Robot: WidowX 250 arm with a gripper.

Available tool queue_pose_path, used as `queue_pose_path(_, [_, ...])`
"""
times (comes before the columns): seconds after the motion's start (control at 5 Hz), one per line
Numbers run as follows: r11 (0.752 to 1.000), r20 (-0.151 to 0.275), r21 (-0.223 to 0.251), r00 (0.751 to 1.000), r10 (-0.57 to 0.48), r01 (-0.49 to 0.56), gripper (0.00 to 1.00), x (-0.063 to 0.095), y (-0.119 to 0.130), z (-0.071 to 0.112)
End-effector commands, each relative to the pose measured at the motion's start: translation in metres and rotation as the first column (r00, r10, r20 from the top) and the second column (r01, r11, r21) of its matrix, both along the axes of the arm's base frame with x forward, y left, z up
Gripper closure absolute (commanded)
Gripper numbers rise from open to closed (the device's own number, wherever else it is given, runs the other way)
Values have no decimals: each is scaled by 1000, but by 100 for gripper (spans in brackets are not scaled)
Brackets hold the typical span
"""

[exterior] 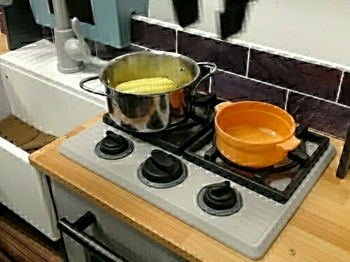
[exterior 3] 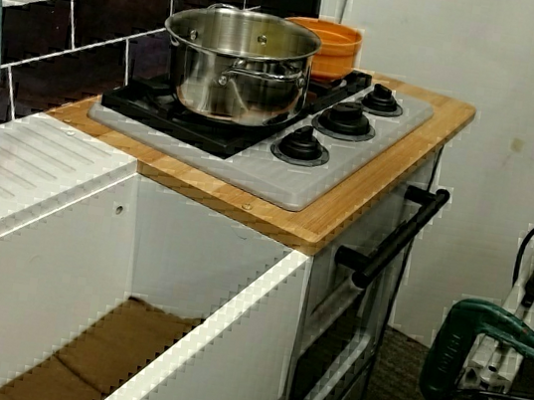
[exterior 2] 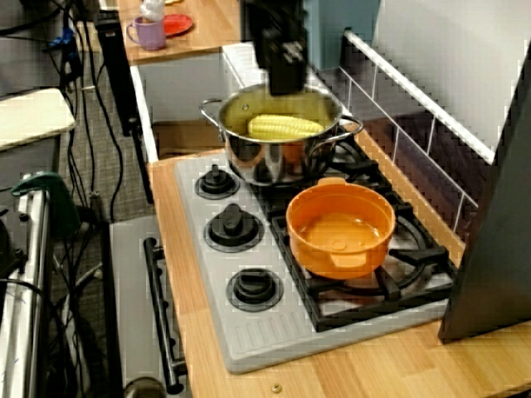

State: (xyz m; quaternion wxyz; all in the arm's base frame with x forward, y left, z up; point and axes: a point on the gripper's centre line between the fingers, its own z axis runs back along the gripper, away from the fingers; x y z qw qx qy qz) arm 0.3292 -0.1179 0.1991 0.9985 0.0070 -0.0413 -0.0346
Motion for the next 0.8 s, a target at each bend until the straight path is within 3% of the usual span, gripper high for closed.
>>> queue_pose_path(0.0, [988,93,77,987,128,-136,0,12,-49,-11])
queue_pose_path(0.2, [955,32,109,962,273,-274,0,12,-44,-17])
queue_pose_path(0.4, [919,-1,106,924,381,-379,0,3,-32,-16])
queue_pose_path(0.6, [868,-17,104,871,490,-486,0,-8,-21,-19])
